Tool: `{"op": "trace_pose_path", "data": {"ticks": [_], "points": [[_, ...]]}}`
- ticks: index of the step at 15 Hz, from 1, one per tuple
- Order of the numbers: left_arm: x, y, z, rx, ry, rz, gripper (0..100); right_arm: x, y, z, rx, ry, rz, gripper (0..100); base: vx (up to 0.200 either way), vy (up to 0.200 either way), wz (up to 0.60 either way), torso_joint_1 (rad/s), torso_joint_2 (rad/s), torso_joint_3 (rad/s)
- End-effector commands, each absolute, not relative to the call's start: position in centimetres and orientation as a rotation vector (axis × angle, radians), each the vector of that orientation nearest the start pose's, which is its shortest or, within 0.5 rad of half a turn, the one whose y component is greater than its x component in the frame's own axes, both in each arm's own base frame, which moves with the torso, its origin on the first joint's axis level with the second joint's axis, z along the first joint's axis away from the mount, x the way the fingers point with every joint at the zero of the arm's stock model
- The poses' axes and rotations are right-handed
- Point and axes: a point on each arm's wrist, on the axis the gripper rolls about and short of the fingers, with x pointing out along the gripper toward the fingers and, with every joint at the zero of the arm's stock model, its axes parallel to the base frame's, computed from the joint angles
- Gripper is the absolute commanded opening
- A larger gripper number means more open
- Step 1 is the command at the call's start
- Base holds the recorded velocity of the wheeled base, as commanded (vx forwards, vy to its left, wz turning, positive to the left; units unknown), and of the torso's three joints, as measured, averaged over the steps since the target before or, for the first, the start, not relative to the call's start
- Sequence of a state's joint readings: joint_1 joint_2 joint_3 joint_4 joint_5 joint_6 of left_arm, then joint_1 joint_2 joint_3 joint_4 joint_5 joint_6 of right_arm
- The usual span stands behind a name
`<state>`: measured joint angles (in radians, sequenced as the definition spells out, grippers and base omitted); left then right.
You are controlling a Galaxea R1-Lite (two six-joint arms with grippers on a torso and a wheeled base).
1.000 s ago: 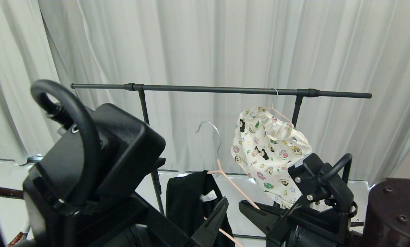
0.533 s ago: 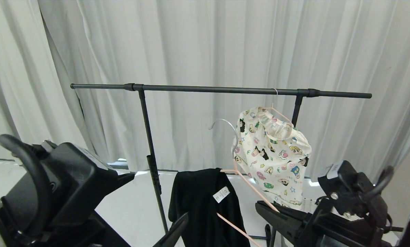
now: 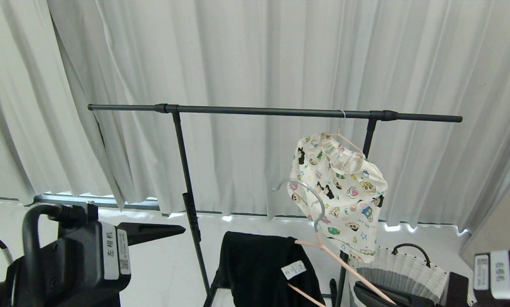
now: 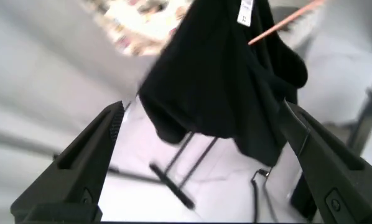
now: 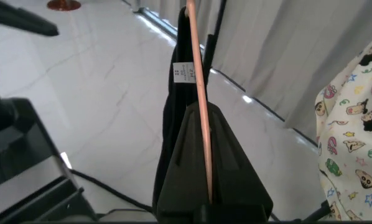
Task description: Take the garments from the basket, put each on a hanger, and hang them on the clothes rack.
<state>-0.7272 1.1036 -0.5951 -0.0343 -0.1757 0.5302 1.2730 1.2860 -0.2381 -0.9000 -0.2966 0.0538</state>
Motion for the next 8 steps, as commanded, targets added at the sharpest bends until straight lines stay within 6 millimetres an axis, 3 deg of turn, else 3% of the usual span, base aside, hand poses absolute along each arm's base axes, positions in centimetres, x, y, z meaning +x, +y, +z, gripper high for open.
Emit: {"op": "trace_pose_path", "data": {"ticks": [1, 5, 8], "points": [[11.6, -10.0, 19.5, 0.632, 0.270, -0.983, 100, 4.1, 14.4, 15.7, -0.068, 0.106, 1.037, 0, 0.000, 0.000, 0.00, 0.000, 0.00, 0.000], [10.4, -12.3, 18.3, 0.667, 0.293, -1.150, 100, 3.5, 14.3, 15.9, -0.110, 0.067, 1.081, 0, 0.000, 0.000, 0.00, 0.000, 0.00, 0.000], [11.0, -14.2, 18.2, 0.684, 0.313, -1.198, 100, 2.5, 14.5, 15.9, -0.119, 0.062, 1.152, 0, 0.000, 0.000, 0.00, 0.000, 0.00, 0.000]]}}
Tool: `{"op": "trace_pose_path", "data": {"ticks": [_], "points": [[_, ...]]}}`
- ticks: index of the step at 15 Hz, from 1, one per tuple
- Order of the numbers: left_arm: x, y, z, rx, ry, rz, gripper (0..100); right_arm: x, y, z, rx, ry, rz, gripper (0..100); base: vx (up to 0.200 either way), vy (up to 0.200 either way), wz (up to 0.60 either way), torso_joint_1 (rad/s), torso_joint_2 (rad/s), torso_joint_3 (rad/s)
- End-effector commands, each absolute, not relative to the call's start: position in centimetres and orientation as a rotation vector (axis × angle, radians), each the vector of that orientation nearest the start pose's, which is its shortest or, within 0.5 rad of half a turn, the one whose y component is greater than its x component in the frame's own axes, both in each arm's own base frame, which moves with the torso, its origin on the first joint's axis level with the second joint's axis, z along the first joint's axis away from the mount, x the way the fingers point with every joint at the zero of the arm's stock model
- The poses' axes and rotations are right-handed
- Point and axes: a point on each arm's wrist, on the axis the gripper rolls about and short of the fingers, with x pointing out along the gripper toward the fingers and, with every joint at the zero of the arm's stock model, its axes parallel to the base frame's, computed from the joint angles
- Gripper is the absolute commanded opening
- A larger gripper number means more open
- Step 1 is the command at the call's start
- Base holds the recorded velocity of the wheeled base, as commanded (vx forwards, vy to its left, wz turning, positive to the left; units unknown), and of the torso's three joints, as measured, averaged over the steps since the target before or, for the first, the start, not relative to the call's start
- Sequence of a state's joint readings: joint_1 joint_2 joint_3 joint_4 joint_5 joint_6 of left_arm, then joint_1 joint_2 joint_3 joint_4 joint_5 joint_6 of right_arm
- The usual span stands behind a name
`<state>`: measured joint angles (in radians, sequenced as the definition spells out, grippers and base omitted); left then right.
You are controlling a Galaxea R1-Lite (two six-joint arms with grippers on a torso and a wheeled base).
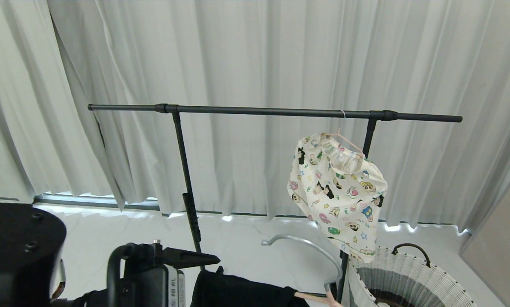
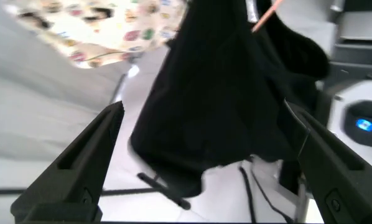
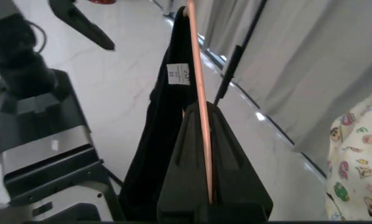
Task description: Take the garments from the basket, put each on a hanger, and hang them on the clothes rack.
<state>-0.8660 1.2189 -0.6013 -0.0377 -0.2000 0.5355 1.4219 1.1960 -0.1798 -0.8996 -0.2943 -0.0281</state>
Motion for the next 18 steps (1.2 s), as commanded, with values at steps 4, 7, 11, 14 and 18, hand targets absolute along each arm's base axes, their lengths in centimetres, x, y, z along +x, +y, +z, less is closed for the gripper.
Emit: {"op": "trace_pose_path", "data": {"ticks": [4, 7, 11, 14, 18], "points": [[11.8, -15.2, 17.8, 0.694, 0.344, -1.207, 100, 1.9, 14.7, 15.9, -0.133, 0.053, 1.192, 0, 0.000, 0.000, 0.00, 0.000, 0.00, 0.000], [11.4, -15.8, 17.6, 0.704, 0.346, -1.238, 100, 1.9, 14.7, 16.0, -0.129, 0.050, 1.192, 0, 0.000, 0.000, 0.00, 0.000, 0.00, 0.000], [11.5, -16.2, 17.3, 0.712, 0.358, -1.251, 0, 1.9, 14.6, 16.0, -0.129, 0.050, 1.192, 0, 0.000, 0.000, 0.00, 0.000, 0.00, 0.000], [11.5, -16.2, 17.3, 0.712, 0.358, -1.251, 0, 1.9, 14.6, 15.9, -0.132, 0.050, 1.192, 0, 0.000, 0.000, 0.00, 0.000, 0.00, 0.000], [11.5, -16.1, 17.3, 0.711, 0.355, -1.251, 0, 1.9, 14.6, 15.9, -0.134, 0.052, 1.189, 0, 0.000, 0.000, 0.00, 0.000, 0.00, 0.000]]}}
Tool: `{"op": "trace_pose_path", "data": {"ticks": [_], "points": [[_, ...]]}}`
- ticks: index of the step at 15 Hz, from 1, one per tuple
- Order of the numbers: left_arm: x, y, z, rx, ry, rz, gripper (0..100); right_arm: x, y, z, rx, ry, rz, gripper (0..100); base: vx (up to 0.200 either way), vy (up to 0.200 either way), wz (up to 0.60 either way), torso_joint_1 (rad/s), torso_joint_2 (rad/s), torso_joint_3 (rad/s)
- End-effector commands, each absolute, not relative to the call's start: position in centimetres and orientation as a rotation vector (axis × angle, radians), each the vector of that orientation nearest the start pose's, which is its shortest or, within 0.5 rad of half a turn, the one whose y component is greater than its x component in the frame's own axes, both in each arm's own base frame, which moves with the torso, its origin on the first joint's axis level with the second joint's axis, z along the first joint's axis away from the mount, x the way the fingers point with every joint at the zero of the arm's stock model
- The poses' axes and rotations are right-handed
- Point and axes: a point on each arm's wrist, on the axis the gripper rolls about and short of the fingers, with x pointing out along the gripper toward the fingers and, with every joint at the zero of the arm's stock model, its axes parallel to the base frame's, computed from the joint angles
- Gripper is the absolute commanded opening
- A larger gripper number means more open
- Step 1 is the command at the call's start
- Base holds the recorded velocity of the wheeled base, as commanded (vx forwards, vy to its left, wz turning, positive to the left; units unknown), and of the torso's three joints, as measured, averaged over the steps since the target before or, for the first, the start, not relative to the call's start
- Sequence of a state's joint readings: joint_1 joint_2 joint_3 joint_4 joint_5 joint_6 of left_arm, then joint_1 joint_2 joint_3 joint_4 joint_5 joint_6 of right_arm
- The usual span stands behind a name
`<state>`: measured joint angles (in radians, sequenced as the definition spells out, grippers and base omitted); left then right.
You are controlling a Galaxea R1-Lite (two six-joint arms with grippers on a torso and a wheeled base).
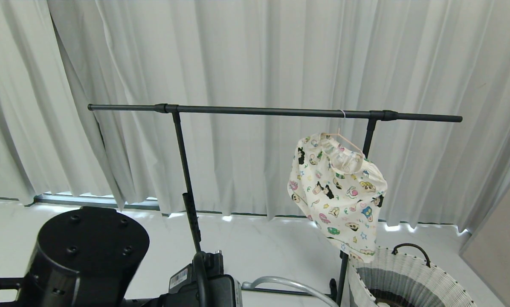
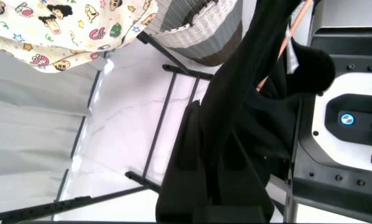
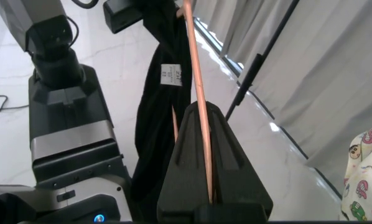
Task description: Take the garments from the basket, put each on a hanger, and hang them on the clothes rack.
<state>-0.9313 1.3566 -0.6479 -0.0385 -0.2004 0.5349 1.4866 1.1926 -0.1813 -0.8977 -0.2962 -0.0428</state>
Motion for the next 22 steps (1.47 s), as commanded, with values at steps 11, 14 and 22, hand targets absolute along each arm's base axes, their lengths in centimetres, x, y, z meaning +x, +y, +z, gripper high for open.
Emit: {"op": "trace_pose_path", "data": {"ticks": [11, 14, 22], "points": [[11.5, -13.3, 17.4, 0.770, 0.369, -0.965, 0, 5.1, 12.0, 12.9, -0.230, 0.146, 0.929, 100, 0.000, 0.000, 0.00, 0.000, 0.00, 0.000], [12.3, -13.1, 19.1, 0.723, 0.260, -0.813, 0, 6.0, 11.3, 10.8, -0.298, 0.250, 0.838, 100, 0.000, 0.000, 0.00, 0.000, 0.00, 0.000], [13.2, -13.5, 23.5, 0.525, 0.128, -0.624, 0, 11.2, 19.5, 12.0, -0.179, 0.315, 0.768, 100, 0.000, 0.000, 0.00, 0.000, 0.00, 0.000]]}}
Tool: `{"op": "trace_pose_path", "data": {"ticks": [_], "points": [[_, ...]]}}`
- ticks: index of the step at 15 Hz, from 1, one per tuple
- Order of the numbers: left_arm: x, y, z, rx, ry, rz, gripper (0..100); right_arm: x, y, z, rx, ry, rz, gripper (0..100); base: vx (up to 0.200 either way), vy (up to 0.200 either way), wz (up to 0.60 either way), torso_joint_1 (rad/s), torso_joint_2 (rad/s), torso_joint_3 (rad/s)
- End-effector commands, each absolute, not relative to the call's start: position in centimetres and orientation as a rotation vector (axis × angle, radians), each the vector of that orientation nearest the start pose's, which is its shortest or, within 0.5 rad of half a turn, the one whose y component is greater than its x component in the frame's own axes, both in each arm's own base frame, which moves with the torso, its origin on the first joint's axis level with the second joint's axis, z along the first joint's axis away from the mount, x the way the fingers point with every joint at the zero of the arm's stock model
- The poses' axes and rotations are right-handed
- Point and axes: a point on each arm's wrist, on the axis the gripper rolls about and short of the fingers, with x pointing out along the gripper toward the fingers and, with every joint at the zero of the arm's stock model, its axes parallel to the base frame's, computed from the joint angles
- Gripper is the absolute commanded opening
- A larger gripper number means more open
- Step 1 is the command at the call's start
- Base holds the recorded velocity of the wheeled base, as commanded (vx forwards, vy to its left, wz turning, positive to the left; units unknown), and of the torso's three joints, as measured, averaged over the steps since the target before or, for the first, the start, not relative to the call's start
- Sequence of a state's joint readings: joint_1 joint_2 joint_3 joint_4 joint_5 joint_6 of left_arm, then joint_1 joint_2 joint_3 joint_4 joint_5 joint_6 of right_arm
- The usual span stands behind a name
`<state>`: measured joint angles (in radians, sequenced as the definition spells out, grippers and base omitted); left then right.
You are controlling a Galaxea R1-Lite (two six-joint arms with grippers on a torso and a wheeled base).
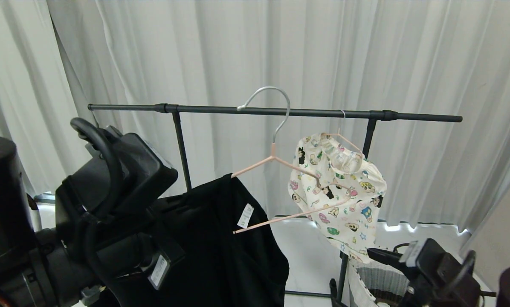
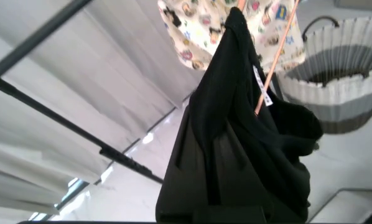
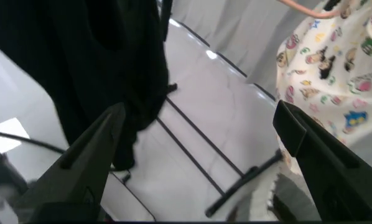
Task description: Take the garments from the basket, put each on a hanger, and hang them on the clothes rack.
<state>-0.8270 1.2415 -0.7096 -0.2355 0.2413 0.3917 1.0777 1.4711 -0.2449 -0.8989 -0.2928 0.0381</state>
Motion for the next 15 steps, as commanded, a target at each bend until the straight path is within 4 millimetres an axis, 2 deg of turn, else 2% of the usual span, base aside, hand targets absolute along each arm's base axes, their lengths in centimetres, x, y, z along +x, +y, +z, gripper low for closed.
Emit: {"op": "trace_pose_path", "data": {"ticks": [1, 5, 8, 12, 15], "points": [[13.2, -13.5, 23.7, 0.521, 0.122, -0.623, 0, 11.6, 20.4, 12.0, -0.169, 0.314, 0.765, 100, 0.000, 0.000, 0.00, 0.000, 0.00, 0.000], [13.2, -13.7, 24.1, 0.520, 0.106, -0.627, 0, 13.3, 23.1, 12.2, -0.146, 0.296, 0.719, 100, 0.000, 0.000, 0.00, 0.000, 0.00, 0.000], [13.0, -13.9, 24.0, 0.524, 0.106, -0.644, 0, 13.8, 24.2, 12.6, -0.133, 0.278, 0.710, 100, 0.000, 0.000, 0.00, 0.000, 0.00, 0.000], [13.1, -14.0, 23.3, 0.541, 0.133, -0.626, 0, 12.3, 25.0, 12.4, -0.145, 0.283, 0.773, 100, 0.000, 0.000, 0.00, 0.000, 0.00, 0.000], [13.1, -14.1, 23.6, 0.536, 0.123, -0.626, 0, 12.0, 25.6, 11.5, -0.173, 0.302, 0.775, 100, 0.000, 0.000, 0.00, 0.000, 0.00, 0.000]]}}
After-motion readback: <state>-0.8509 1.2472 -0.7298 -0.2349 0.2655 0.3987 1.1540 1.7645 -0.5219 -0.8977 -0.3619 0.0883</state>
